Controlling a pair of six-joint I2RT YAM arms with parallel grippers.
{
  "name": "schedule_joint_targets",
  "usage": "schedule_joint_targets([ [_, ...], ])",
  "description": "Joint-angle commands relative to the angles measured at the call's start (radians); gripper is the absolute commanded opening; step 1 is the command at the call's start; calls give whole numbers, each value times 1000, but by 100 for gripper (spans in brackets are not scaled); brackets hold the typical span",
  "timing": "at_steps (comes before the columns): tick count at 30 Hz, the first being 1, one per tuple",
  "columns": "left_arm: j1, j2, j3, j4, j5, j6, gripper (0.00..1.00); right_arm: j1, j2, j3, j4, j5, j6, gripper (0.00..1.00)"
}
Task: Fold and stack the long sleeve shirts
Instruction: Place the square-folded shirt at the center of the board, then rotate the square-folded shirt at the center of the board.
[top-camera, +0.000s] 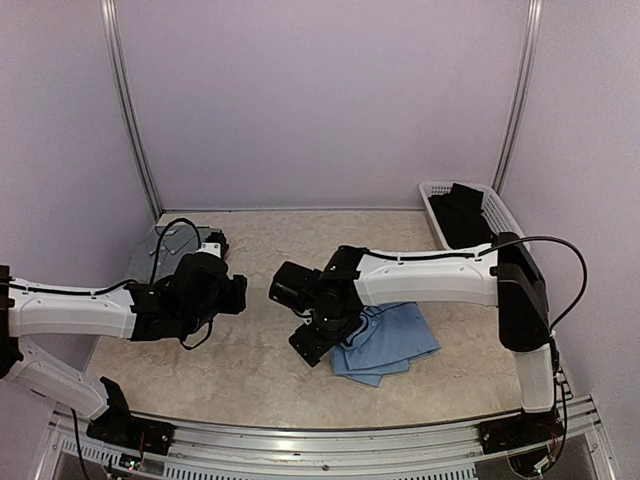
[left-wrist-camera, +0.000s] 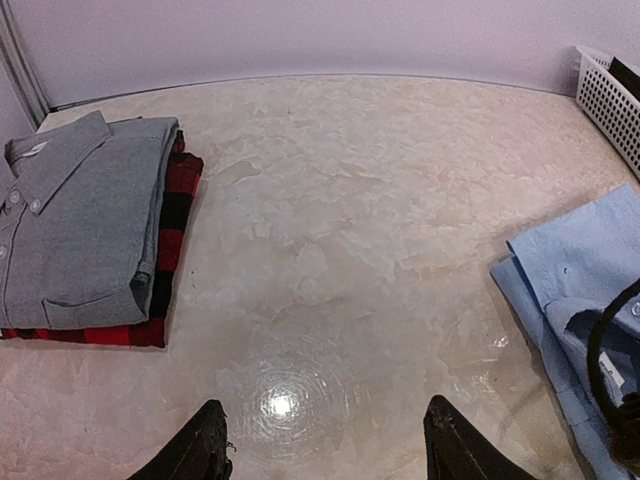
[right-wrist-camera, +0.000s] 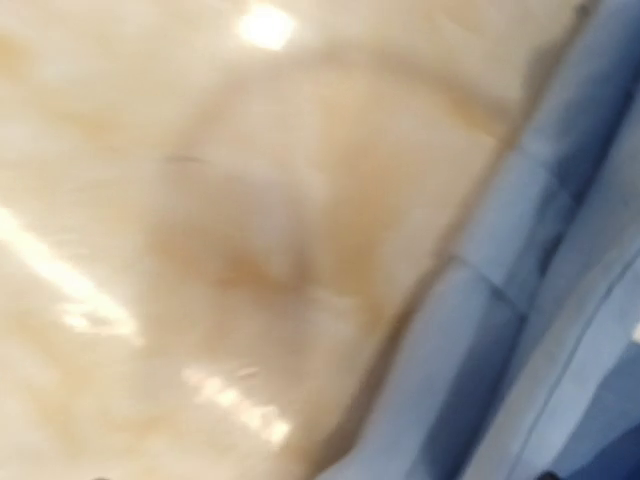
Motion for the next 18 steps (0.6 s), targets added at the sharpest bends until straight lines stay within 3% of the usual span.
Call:
schedule_joint_targets([
  [1, 11, -10, -14, -1, -2, -2, 63, 5, -125, -81, 168, -103, -44, 88],
  [9, 10, -8, -44, 85, 133, -35, 64, -122, -303, -241, 257, -64, -57, 88],
  [11, 10, -25, -68, 129, 200, -45, 70, -176, -342, -290, 264, -49, -57, 88],
  [13, 10, -40, -91, 160, 241, -67, 83, -231, -381, -350, 262, -36, -43, 88],
  [16, 11, -66, -123, 200, 261, -89, 95, -323, -463, -499, 287, -60, -26, 89],
  [18, 13, -80, -137, 213, 258, -96, 99, -387, -525, -597, 325, -104, -16, 90],
])
